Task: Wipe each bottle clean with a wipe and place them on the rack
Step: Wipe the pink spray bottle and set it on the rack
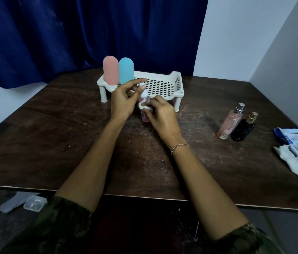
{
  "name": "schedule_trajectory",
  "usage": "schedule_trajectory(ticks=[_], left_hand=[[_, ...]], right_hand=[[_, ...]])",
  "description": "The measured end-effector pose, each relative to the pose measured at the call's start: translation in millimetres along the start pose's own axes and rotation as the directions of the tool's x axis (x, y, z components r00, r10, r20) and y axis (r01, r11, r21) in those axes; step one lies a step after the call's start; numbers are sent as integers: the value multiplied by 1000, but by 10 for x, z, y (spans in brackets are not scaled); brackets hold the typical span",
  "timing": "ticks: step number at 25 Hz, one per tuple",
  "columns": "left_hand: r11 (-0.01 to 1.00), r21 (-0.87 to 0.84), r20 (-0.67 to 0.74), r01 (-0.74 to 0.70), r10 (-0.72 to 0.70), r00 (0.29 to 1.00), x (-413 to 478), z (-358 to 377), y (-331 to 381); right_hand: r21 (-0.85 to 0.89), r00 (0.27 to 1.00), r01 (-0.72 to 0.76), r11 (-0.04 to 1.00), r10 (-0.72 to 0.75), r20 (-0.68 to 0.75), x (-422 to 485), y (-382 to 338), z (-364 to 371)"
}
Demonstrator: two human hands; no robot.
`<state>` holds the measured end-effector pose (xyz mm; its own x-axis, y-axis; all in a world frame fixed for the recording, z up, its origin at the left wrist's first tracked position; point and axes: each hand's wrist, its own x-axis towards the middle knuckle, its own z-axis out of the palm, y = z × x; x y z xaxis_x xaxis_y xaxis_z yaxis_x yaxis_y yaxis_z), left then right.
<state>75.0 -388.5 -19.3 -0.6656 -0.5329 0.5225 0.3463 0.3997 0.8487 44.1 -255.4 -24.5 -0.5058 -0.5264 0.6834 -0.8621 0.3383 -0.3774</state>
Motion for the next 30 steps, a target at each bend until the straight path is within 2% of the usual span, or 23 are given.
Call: schedule_trajectory(ticks=[3, 7, 9, 12, 14, 18, 22, 26, 30], left_hand=[[1000, 14, 46, -19, 18, 999, -8, 34, 26], [998, 37, 127, -59, 54, 990, -41, 70, 46], [996, 57, 114, -64, 57, 992, -33, 73, 25], [997, 64, 39, -37, 34, 999, -5, 31, -23], [999, 39, 18, 0, -1, 1000, -6, 11, -29], [998, 49, 33, 44, -46, 998, -19, 37, -48], [996, 85, 59, 27, -32, 998, -10, 20, -57], [985, 169, -11, 17, -15, 1000, 8, -9, -51], [980, 196, -73, 32, -18, 997, 12, 1, -14]], right_hand=[[66, 996, -15, 998, 21, -87, 30, -5, 4], [214, 995, -68, 974, 82, -55, 34, 96, -64], [170, 997, -77, 982, 74, 28, 21, 156, -83], [-40, 948, -76, 996, 85, 307, -13, 217, -61], [-79, 933, -80, 994, 103, 345, -32, 229, -54], [-89, 949, -44, 995, 70, 307, -39, 215, -51], [-14, 974, -73, 997, 74, 213, -28, 201, -53], [122, 995, -104, 987, 103, 14, -11, 139, -59], [169, 968, -123, 978, 156, -197, -9, 88, -45]])
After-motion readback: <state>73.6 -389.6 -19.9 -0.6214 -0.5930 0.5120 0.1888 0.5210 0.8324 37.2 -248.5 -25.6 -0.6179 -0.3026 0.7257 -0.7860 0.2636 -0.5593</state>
